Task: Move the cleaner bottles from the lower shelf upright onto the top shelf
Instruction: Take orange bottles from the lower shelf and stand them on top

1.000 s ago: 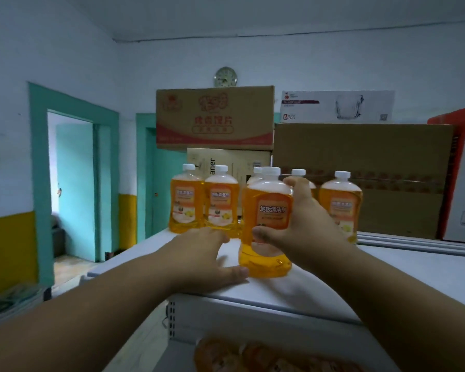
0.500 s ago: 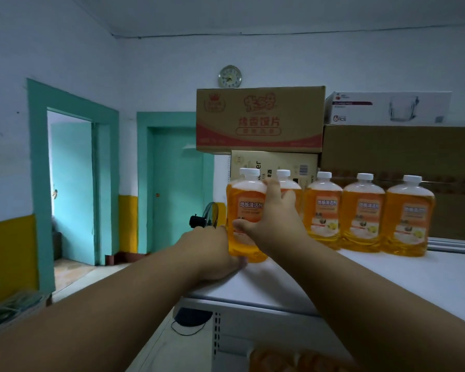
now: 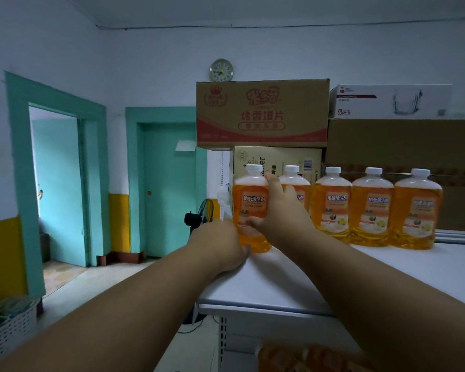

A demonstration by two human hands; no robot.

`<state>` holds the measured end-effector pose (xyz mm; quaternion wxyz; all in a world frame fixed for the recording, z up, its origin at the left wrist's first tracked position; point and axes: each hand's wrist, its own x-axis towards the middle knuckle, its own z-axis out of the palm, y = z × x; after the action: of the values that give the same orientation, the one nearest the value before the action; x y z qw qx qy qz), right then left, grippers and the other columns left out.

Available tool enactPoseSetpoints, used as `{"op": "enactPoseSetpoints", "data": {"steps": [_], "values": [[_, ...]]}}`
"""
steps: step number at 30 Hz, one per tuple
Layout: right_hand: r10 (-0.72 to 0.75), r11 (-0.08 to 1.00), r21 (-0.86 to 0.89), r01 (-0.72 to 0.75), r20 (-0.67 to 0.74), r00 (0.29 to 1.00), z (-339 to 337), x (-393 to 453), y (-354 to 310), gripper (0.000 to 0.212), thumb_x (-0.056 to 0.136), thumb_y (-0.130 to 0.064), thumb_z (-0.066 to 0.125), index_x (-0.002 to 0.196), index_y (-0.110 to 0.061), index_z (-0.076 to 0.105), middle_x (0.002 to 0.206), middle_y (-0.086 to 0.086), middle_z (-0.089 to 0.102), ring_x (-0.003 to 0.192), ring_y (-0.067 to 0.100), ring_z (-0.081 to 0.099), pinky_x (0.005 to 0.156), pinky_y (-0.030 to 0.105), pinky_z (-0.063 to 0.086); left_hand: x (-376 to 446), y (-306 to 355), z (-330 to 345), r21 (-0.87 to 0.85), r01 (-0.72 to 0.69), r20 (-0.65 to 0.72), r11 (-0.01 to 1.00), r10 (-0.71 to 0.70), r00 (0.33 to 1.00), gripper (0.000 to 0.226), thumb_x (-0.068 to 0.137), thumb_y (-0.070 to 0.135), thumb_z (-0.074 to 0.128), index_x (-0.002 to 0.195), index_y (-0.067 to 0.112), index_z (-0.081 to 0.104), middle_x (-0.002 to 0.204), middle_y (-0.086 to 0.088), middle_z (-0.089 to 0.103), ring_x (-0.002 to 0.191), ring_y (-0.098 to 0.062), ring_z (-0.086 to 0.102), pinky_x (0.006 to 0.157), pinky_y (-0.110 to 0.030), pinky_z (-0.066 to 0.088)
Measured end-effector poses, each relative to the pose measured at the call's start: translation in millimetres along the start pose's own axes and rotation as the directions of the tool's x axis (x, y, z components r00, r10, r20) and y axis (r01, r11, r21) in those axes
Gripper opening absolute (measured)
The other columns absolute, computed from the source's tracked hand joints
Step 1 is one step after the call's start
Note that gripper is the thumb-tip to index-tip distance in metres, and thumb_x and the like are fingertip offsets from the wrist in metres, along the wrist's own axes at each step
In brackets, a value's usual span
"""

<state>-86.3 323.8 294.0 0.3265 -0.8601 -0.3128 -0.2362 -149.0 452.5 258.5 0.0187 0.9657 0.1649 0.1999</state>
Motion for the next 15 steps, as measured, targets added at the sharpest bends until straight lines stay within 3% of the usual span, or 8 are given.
{"op": "enactPoseSetpoints", "data": {"steps": [4, 8, 13, 15], "values": [[-0.012, 0.999, -0.030, 0.012, -0.007, 1.000, -1.2, -2.0, -1.0, 0.104, 0.076, -0.044, 0.080, 0.150, -0.035, 0.008, 0.136, 0.010, 0.038, 0.118, 0.032, 0.052, 0.097, 0.048, 0.050, -2.9, -0.8, -2.1, 0.028, -0.011, -0.090, 1.000, 0.014, 0.996, 0.037, 0.084, 0.060, 0.054, 0.094, 0.024, 0.062, 0.083, 0.002, 0.064, 0.077, -0.021, 0.062, 0.074, -0.040, 0.057], [-0.043, 0.997, -0.062, 0.041, -0.040, 0.998, -6.9, -8.9, -1.0, 0.102, 0.076, -0.044, 0.080, 0.149, -0.034, 0.009, 0.138, 0.011, 0.038, 0.120, 0.032, 0.052, 0.096, 0.047, 0.051, -11.3, 3.8, -9.4, 0.016, 0.013, -0.128, 1.000, -0.011, 0.992, 0.035, 0.085, 0.057, 0.059, 0.097, 0.025, 0.063, 0.086, 0.002, 0.065, 0.080, -0.021, 0.063, 0.076, -0.040, 0.057], [-0.122, 0.989, -0.101, 0.110, -0.120, 0.985, -29.9, -31.2, 1.1, 0.087, 0.080, -0.049, 0.074, 0.145, -0.029, 0.019, 0.137, 0.008, 0.042, 0.119, 0.027, 0.051, 0.088, 0.035, 0.047, -49.3, 17.2, -26.6, -0.142, -0.084, -0.135, 0.986, 0.064, 0.989, 0.027, 0.088, 0.057, 0.057, 0.089, 0.030, 0.053, 0.081, 0.009, 0.057, 0.076, -0.013, 0.058, 0.070, -0.034, 0.053], [-0.176, 0.981, -0.102, 0.163, -0.135, 0.975, -45.1, -48.3, 1.3, 0.080, 0.083, -0.050, 0.070, 0.144, -0.026, 0.024, 0.135, 0.005, 0.045, 0.118, 0.024, 0.050, 0.085, 0.028, 0.040, -74.8, 30.4, -30.3, -0.152, -0.138, -0.201, 0.979, 0.106, 0.974, 0.027, 0.089, 0.059, 0.055, 0.093, 0.032, 0.056, 0.084, 0.012, 0.057, 0.079, -0.009, 0.056, 0.071, -0.031, 0.051]]}}
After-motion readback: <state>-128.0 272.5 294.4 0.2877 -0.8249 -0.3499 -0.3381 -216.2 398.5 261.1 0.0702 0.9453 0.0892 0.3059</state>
